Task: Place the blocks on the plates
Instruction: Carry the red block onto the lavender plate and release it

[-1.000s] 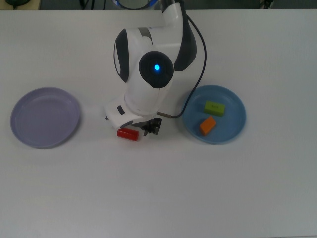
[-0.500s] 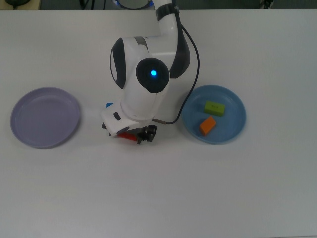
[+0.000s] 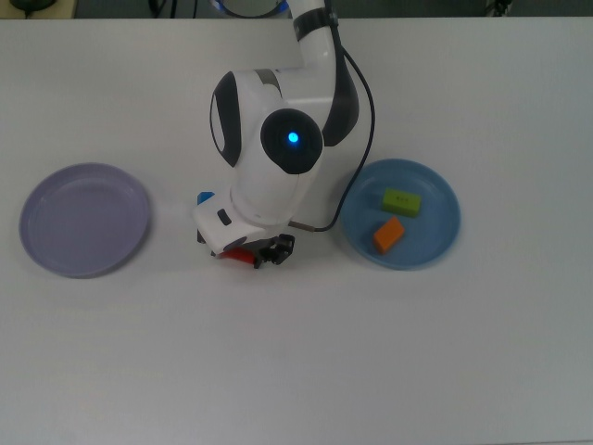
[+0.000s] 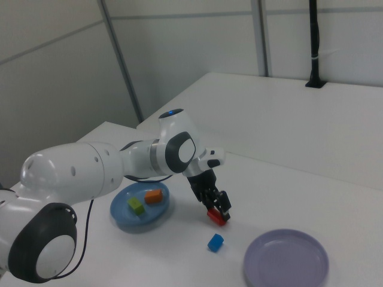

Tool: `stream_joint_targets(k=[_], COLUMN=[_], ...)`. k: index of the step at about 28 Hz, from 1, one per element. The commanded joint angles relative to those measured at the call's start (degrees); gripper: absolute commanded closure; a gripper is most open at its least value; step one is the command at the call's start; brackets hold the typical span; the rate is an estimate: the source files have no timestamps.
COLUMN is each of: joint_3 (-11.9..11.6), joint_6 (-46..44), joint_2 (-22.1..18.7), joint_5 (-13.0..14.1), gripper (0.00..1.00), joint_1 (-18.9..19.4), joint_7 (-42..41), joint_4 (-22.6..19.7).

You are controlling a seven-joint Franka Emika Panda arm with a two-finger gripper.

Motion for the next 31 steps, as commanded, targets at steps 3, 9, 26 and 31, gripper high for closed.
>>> stream_joint_targets(k=[3, 9, 26, 31], joint_3=[-0.7, -0.8, -2.0, -3.2], joint_6=[1.1, 1.2, 1.3, 1.2], joint_2=[-0.9, -3.7, -3.8, -3.2], joint_5=[-0.5, 0.4, 0.2, 0.2], gripper=[0.81, 0.94, 0.89, 0.73], joint_1=[0.4, -2.5, -16.3, -16.6], joint_7=[1.4, 0.9, -8.5, -9.5], joint_4=[-1.2, -1.0, -1.1, -1.6])
